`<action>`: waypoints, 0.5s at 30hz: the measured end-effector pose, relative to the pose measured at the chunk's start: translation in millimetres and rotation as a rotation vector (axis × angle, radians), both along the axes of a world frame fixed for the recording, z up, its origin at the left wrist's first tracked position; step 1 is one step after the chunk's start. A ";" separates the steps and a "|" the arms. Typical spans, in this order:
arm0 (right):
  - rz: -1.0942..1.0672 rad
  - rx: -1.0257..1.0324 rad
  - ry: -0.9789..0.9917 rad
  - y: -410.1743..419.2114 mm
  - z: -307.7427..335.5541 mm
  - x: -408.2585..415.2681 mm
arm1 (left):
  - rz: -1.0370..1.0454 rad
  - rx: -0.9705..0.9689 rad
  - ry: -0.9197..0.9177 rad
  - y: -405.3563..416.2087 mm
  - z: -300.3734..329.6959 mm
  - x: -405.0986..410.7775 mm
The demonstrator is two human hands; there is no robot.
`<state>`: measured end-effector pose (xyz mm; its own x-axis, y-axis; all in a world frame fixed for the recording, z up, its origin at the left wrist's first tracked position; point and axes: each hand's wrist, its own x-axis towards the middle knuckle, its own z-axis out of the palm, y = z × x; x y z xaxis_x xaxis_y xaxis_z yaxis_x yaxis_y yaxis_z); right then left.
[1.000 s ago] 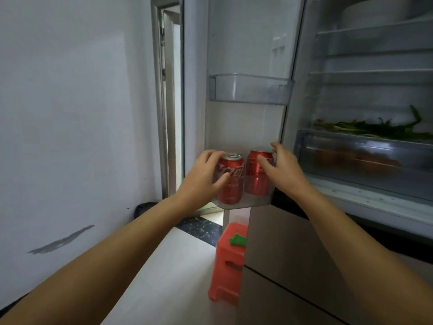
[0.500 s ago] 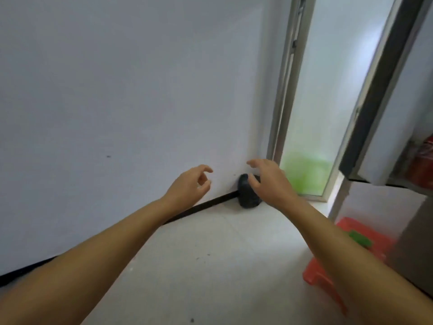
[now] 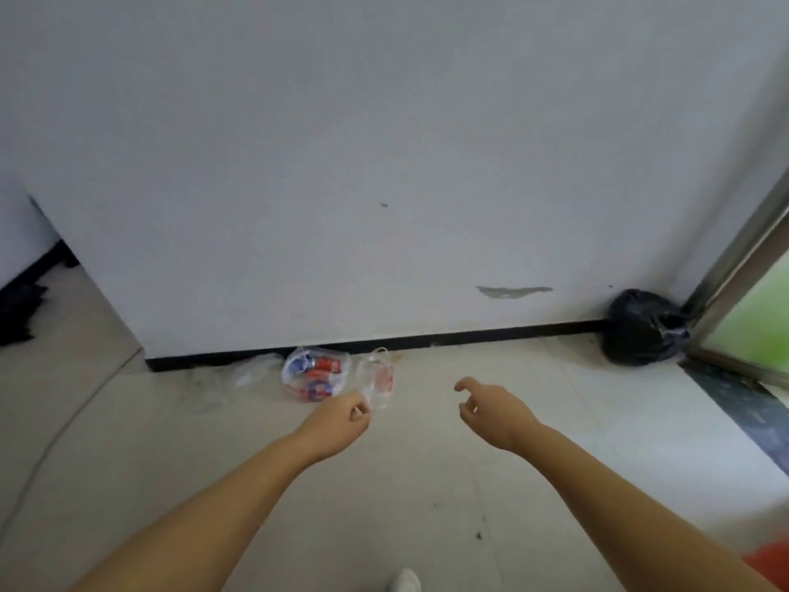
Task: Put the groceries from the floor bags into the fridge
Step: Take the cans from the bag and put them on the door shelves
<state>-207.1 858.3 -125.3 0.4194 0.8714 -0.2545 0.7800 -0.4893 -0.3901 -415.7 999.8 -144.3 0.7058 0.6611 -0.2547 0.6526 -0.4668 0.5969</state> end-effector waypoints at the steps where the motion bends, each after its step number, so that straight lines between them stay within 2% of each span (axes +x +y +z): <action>1: 0.027 -0.015 0.014 24.0 -9.6 -0.6 | 0.025 -0.019 0.010 19.0 -4.1 -2.4; 11: 0.264 -0.153 0.093 264.7 -55.4 -7.2 | 0.350 -0.090 -0.029 198.8 -28.1 -3.1; 15: 0.286 -0.203 0.124 339.0 -78.5 -12.5 | 0.382 -0.174 0.008 261.4 -56.4 -11.4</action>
<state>-219.6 1197.3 -203.9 0.1210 0.8757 -0.4675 0.8494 -0.3350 -0.4077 -427.1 1261.2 -200.7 0.4157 0.8216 -0.3901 0.7642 -0.0829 0.6396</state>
